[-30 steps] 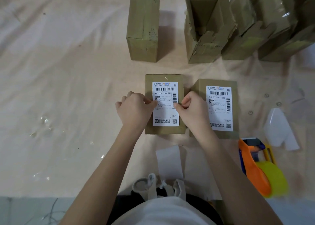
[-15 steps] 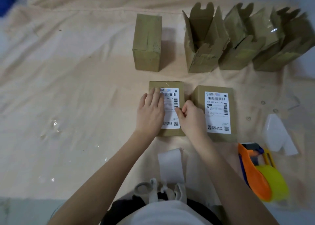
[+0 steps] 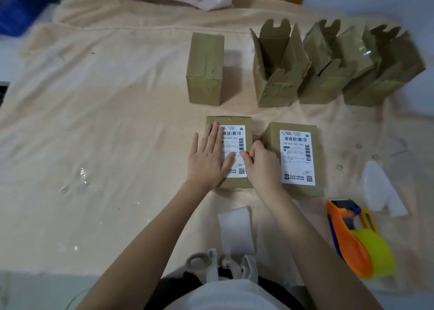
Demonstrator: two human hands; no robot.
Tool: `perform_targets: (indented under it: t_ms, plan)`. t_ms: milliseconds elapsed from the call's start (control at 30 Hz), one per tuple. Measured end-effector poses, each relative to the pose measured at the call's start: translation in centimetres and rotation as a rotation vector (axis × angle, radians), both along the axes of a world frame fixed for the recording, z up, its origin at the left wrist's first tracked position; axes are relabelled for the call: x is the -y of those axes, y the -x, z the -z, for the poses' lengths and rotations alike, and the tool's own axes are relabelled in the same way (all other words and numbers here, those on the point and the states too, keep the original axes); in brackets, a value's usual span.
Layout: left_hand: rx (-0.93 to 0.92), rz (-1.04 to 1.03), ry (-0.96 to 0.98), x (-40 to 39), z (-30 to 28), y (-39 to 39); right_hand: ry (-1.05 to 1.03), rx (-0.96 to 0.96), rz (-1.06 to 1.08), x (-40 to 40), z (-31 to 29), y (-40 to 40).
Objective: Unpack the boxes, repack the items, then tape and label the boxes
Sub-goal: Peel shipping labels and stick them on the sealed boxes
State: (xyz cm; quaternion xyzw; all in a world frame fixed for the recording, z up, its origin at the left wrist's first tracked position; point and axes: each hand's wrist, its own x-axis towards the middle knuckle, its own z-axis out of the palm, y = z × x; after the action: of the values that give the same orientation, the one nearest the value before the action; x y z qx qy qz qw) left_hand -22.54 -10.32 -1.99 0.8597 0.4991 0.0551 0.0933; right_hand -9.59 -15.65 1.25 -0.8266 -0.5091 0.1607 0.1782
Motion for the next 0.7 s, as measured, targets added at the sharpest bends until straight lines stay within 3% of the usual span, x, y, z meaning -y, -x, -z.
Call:
perform_targets:
  t_ms: [100,167,333,467,700]
  plan:
    - [0.052,-0.011,0.016,-0.1,0.2,0.1,-0.185,0.26,-0.087,-0.2,0.2,0.3]
    - [0.084,-0.007,0.01,-0.1,0.3,0.1,-0.294,0.324,-0.2,-0.6,0.5,0.7]
    - [0.062,0.04,0.006,-0.2,0.4,0.5,-0.158,0.374,-0.499,-1.8,2.7,0.8]
    - [0.063,0.047,0.018,-0.1,0.4,0.5,-0.064,0.381,-0.501,-1.6,3.4,0.5]
    - [0.091,0.013,0.011,0.1,0.1,0.2,-0.091,0.366,-0.318,-1.2,3.6,0.5]
